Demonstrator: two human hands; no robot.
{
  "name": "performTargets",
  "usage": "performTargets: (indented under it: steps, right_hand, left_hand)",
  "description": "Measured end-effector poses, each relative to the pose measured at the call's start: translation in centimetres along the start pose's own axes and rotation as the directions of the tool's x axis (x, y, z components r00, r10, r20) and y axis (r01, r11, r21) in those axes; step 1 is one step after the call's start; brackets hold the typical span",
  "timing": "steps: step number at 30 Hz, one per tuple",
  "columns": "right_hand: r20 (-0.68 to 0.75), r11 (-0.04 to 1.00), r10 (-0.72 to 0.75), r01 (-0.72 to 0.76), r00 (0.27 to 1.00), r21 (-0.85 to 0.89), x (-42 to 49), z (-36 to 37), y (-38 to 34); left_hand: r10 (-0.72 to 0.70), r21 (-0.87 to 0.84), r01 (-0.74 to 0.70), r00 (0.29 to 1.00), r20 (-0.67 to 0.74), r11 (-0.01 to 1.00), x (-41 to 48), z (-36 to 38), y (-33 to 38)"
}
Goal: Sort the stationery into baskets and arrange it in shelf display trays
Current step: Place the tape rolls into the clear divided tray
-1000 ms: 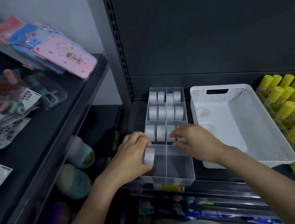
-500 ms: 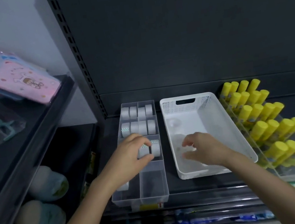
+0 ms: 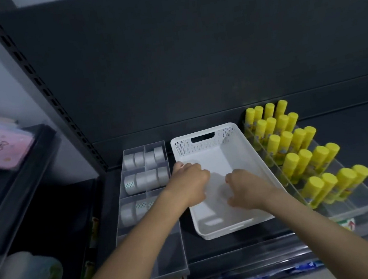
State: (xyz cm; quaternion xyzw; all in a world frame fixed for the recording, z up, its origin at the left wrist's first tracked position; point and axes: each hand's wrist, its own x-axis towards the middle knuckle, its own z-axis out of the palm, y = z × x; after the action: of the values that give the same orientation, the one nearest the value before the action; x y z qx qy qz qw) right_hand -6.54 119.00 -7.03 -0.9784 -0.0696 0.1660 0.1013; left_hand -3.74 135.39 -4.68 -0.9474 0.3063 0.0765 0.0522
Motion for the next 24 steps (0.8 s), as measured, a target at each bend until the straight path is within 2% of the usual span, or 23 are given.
performTargets:
  steps: [5, 9, 12, 15, 19, 24]
  right_hand:
    - [0.003, 0.999, 0.016, -0.017, 1.0, 0.031, 0.0, 0.0, 0.6]
    - [-0.003, 1.0, -0.009, 0.009, 1.0, 0.008, 0.3, 0.2, 0.2]
    - [-0.008, 1.0, -0.021, 0.021, 1.0, -0.015, 0.8, -0.2, 0.0]
    - [-0.036, 0.998, -0.006, 0.008, 0.999, 0.058, 1.7, -1.3, -0.3]
    - [-0.133, 0.989, -0.048, 0.066, 0.99, 0.133, 3.8, -3.2, -2.1]
    - [-0.09, 0.983, -0.139, 0.149, 0.986, 0.109, 6.9, -4.0, -5.0]
  left_hand:
    - [0.023, 0.091, -0.032, 0.995, 0.102, 0.995, 1.7, 0.2, 0.6]
    - [0.032, 0.082, -0.035, 0.998, 0.048, 0.996, 2.0, 0.3, 0.1]
    - [-0.015, -0.097, 0.011, 0.999, -0.035, 0.995, 1.6, -0.5, -1.1]
    - [-0.117, -0.373, 0.054, 0.982, -0.146, 0.926, 0.8, -1.7, -2.3]
    - [-0.32, -0.479, 0.114, 0.87, -0.374, 0.871, -0.6, -2.6, -3.9]
    - [-0.439, -0.614, 0.161, 0.834, -0.334, 0.773, -2.3, -2.5, -5.2]
